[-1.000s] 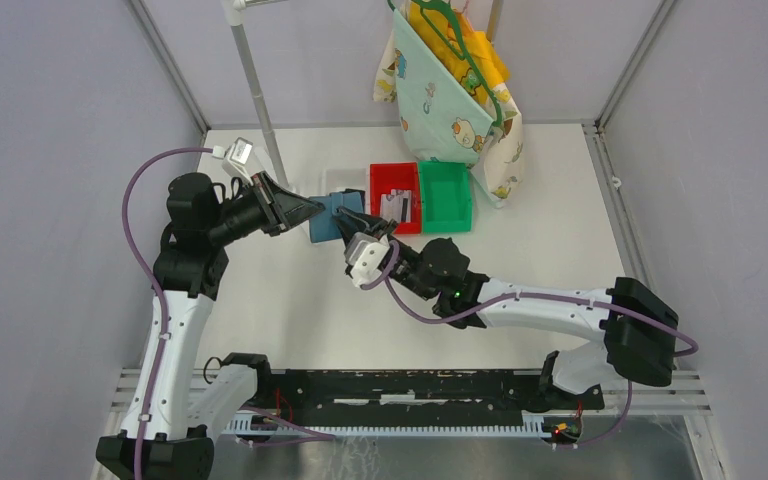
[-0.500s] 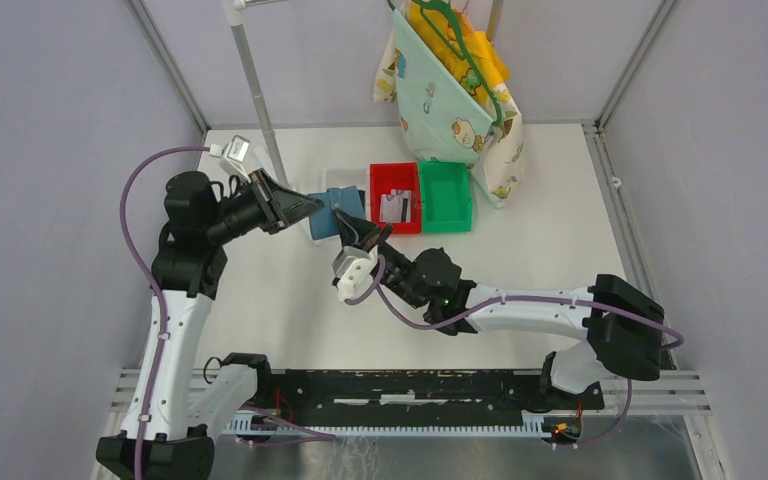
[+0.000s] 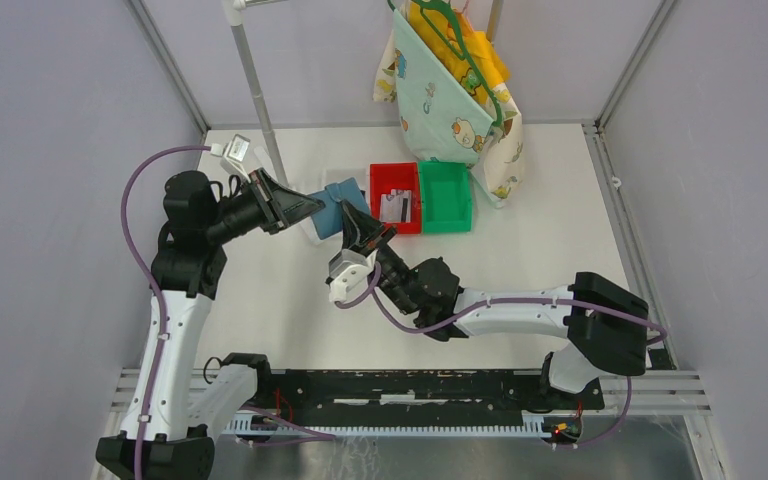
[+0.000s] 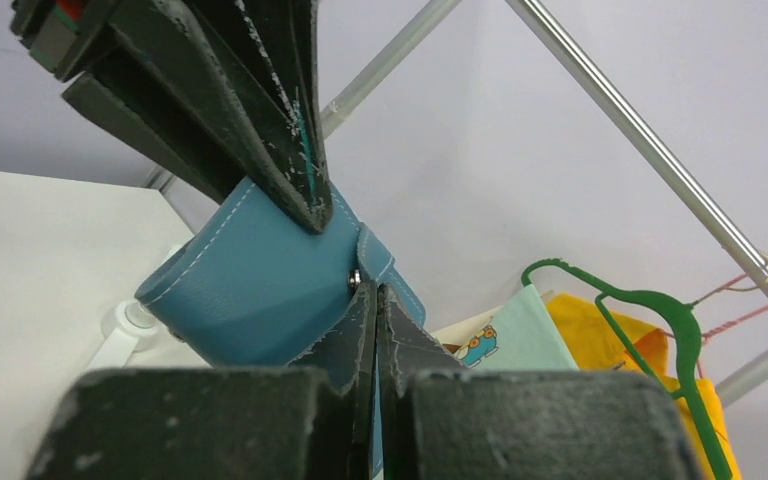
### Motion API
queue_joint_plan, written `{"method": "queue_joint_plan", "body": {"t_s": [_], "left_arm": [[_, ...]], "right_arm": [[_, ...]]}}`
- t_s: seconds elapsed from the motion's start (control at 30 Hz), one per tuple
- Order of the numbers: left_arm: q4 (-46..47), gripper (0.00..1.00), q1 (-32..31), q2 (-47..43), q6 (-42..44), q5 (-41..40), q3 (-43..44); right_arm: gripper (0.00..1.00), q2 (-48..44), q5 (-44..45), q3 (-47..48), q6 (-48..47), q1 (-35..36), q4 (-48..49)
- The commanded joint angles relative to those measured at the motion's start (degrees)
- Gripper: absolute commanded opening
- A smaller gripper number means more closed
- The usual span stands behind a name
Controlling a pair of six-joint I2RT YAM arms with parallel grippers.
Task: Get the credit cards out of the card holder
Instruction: Open the card holder at the center of the board.
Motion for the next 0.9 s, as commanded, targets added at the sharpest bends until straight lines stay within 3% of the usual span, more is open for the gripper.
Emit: {"method": "queue_joint_plan", "body": {"t_s": [0.0,0.4,0.6,0.63,0.7,0.73,0.87], "left_arm": [[-1.5,0.02,-0.4,-1.9,1.7,7.7,3.8],[-4.0,0.02,-0.3,-1.5,4.0,7.1,5.7],[-5.8,0.02,-0.4,-1.1,6.1,5.7,7.0],[-5.9,0.02,-0.3,-1.2,6.5,5.2,7.1],[-5.9,0.02,-0.3,-1.2,7.1,4.5,7.0],[-5.9,0.02,-0.4,-1.3,7.3,4.2,7.0],[-5.9,0.02,-0.4,-1.0,7.5,4.1,6.9]], "right_arm": [[0.0,0.3,9.2,0.9,-2.5,-1.4,7.7],[0.0,0.1,11.8,-0.5,-3.2,-1.1,14.7],[0.01,-7.8,3.4,-0.9,14.7,-3.2,-3.3],[0.09,-9.6,0.4,-1.5,18.6,-4.1,-6.6],[0.44,-13.3,-3.7,-4.5,22.4,-5.1,-7.2],[0.52,-14.3,-4.7,-5.3,22.7,-5.2,-7.7],[0.6,-15.9,-9.6,-5.5,22.5,-5.4,-12.4]]}}
